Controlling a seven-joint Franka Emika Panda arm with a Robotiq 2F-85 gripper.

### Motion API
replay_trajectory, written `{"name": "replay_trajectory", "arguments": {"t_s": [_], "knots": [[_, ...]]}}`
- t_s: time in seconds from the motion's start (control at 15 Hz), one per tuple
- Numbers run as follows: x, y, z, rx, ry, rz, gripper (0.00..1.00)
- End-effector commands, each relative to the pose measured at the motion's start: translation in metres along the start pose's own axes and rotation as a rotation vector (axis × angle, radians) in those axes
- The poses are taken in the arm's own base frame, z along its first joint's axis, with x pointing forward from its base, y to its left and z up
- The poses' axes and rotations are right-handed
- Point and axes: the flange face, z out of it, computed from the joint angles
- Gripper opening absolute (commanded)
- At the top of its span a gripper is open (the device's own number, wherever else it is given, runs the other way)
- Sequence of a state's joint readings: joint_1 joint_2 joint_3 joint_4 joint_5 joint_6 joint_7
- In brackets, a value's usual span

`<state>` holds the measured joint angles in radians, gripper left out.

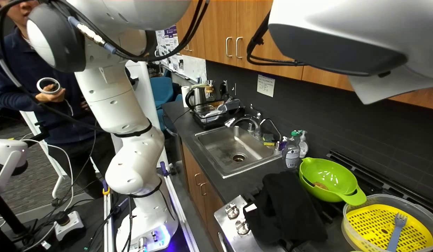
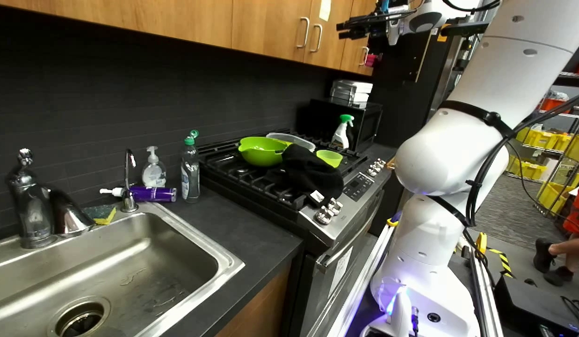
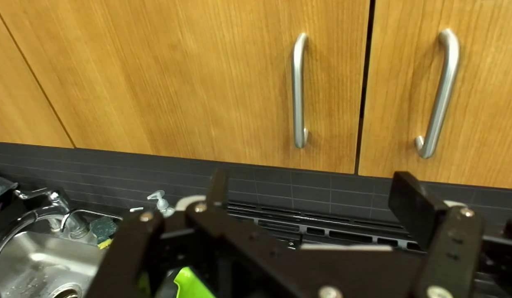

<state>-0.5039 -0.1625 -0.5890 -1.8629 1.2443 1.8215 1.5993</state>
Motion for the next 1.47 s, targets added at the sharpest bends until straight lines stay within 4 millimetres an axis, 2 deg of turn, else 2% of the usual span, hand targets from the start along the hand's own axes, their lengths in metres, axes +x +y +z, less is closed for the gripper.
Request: {"name": "replay_trajectory", "arguments": {"t_s": [0.0,0.27,0.47,0.67,0.93,1.13,1.4], "knots": [[0.003,-0.004,-0.012,0.009,-0.012,-0.011,1.00],[0.002,-0.008,-0.029,0.009,-0.034,-0.069,1.00],[0.003,-0.010,-0.026,-0.010,-0.055,-0.098,1.00],[0.002,-0.008,-0.008,-0.057,-0.071,-0.107,1.00],[0.003,-0.010,0.030,-0.124,-0.063,-0.115,1.00],[0.002,-0.015,0.050,-0.155,-0.057,-0.134,1.00],[-0.004,-0.025,0.055,-0.153,-0.041,-0.182,1.00]]}}
